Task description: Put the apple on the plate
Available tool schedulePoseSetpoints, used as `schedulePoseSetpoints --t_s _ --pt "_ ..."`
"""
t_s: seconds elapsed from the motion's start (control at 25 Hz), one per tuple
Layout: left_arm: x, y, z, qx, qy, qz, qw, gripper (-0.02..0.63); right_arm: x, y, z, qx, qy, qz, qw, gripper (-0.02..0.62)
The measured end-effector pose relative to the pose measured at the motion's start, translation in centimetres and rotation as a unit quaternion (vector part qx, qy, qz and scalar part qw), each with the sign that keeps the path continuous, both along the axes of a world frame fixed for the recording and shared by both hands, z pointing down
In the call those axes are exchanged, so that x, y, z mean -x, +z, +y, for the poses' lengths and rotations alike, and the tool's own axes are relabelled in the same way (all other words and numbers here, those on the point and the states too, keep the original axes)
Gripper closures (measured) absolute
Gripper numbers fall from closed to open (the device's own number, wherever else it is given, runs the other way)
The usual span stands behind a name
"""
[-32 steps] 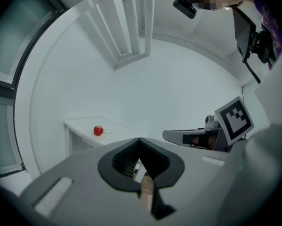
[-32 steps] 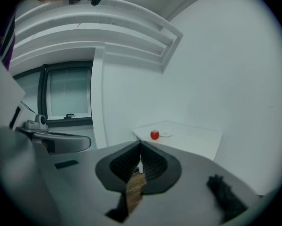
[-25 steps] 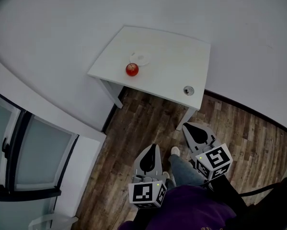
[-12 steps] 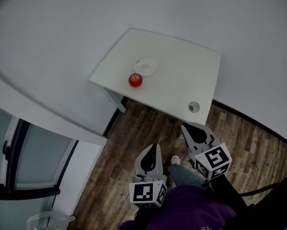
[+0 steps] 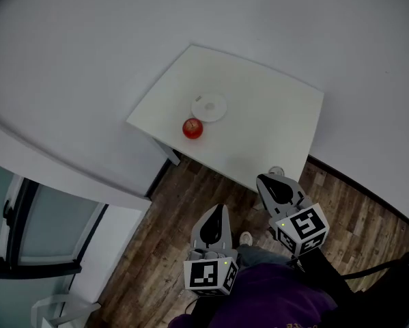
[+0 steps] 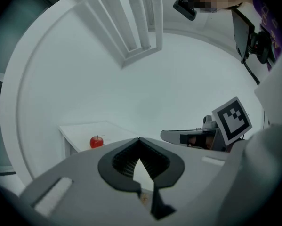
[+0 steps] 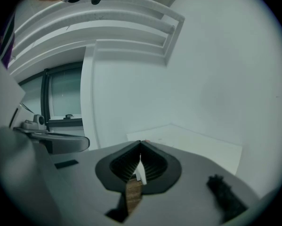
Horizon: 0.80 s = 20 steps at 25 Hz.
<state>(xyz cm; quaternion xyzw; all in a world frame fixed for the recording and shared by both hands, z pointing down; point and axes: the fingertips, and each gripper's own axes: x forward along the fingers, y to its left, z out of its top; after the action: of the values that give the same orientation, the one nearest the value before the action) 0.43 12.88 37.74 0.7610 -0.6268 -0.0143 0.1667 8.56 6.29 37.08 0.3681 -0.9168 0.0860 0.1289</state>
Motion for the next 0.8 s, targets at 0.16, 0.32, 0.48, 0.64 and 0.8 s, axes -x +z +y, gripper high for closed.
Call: schedulePoseSetpoints --t_s 0.16,0.32,0.48,0.64,0.8 --pt "-0.5 0.3 -1.6 -0.001 -0.016 0.001 0.9999 0.598 -0.3 0.1 -2.0 -0.004 -0.013 -0.001 1.000 0.584" --pt "-0.3 0.5 -2.6 0.001 -0.028 -0.002 0.9996 0.598 -0.2 0.4 -3.1 -0.002 -0.022 -0.004 1.000 0.584" --pt "0.2 0.4 -3.7 0.002 -0.042 -0.007 0.9991 0.598 -0.2 0.6 -4.1 0.005 -0.026 -0.005 1.000 0.584" --pt "0.6 0.8 -4.9 0.008 -0.044 -0.008 0.9990 0.598 0.2 0.8 -5.5 0.008 -0.025 -0.007 1.000 0.584" --pt "1.2 1.0 -6.9 0.007 -0.039 -0.014 0.9991 0.598 0.6 0.8 -7.3 0.004 -0.016 -0.008 1.000 0.584"
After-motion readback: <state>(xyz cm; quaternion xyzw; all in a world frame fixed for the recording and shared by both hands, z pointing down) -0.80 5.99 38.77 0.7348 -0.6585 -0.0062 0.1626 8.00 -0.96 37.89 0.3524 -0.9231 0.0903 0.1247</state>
